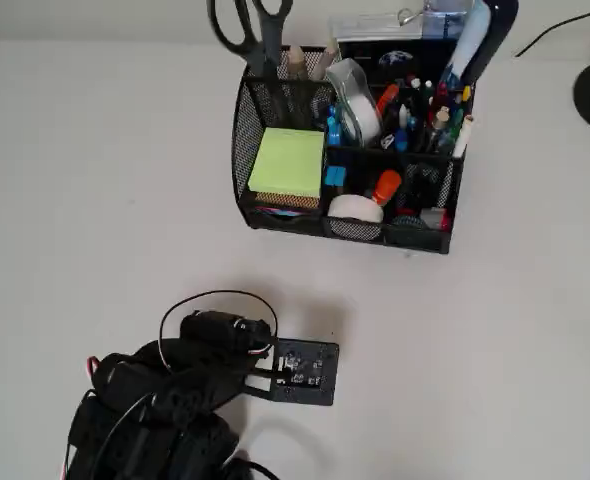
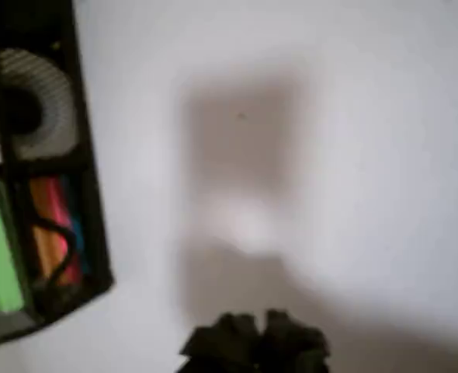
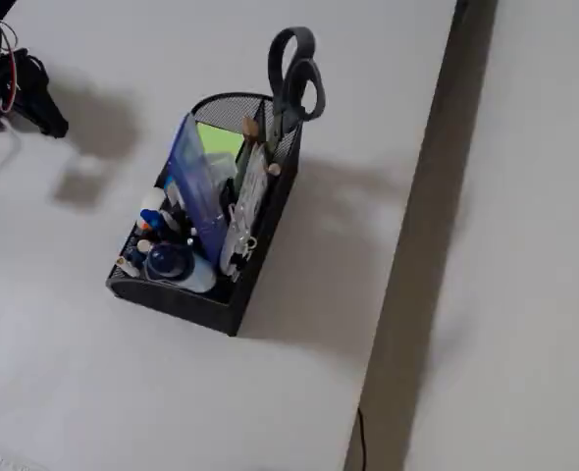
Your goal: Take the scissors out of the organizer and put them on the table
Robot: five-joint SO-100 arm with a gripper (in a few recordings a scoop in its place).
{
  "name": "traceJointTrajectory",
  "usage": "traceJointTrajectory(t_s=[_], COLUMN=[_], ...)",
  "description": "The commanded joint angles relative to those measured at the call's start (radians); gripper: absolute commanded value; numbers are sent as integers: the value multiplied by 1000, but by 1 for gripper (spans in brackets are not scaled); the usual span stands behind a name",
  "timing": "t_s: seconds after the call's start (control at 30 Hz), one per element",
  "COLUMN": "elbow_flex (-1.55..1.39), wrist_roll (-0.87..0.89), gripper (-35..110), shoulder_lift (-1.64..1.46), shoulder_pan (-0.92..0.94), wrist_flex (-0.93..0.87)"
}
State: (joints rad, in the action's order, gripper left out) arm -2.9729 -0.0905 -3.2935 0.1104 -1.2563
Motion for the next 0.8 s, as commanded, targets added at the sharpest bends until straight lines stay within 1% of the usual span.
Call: traceJointTrajectory(t_s=[0.0,0.57,0.77], elbow_flex=[0,0,0], wrist_roll=[5,3,-3], gripper=[0,0,0], shoulder_lift=[6,6,6], shoulder_pan=[5,3,-44], wrist_flex=[-20,-20,-20])
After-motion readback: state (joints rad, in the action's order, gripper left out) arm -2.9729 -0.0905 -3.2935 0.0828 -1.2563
